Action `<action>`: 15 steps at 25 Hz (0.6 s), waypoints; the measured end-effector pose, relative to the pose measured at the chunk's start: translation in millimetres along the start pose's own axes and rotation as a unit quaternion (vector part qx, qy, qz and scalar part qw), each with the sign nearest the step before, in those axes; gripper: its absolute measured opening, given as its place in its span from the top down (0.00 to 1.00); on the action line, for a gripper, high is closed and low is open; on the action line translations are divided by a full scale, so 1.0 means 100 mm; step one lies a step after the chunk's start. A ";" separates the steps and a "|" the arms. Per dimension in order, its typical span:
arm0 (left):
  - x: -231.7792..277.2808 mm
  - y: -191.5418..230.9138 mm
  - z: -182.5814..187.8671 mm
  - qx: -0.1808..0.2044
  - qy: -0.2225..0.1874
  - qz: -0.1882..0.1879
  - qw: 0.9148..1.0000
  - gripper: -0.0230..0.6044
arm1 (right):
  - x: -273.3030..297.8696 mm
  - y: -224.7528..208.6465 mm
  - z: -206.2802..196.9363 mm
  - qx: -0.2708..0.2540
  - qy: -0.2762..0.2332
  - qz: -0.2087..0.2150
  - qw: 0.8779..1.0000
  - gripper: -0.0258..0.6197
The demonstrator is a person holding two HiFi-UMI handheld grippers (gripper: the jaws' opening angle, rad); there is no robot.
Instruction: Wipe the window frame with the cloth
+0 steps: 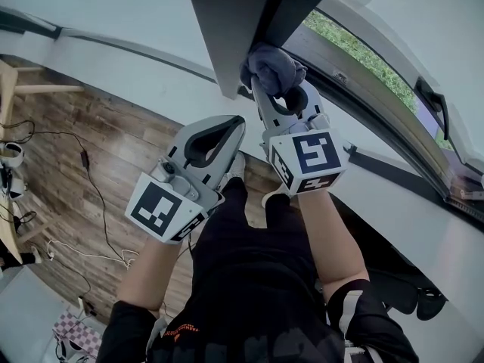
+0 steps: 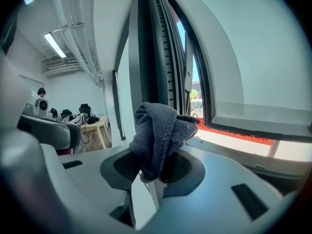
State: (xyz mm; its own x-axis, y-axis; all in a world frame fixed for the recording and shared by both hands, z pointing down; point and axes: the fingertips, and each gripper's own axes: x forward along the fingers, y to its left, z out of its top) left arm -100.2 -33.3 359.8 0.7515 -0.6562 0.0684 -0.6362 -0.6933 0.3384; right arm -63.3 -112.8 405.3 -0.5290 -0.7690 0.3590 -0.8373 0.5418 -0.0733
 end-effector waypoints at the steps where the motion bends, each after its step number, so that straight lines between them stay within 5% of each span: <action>1: 0.00 0.01 -0.02 -0.001 0.001 0.001 1.000 0.93 | 0.01 0.00 -0.03 0.003 0.002 0.000 1.000 0.79; 15: 0.00 0.04 -0.23 -0.006 0.021 -0.005 1.000 0.93 | 0.17 -0.02 -0.53 0.043 0.036 -0.003 0.998 0.79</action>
State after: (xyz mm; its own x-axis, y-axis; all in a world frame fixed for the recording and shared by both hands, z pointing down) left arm -99.1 -29.5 382.6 0.7648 -0.6357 0.1052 -0.6267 -0.6960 0.3504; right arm -63.6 -109.0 461.0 -0.5146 -0.7447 0.4250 -0.8512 0.5034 -0.1486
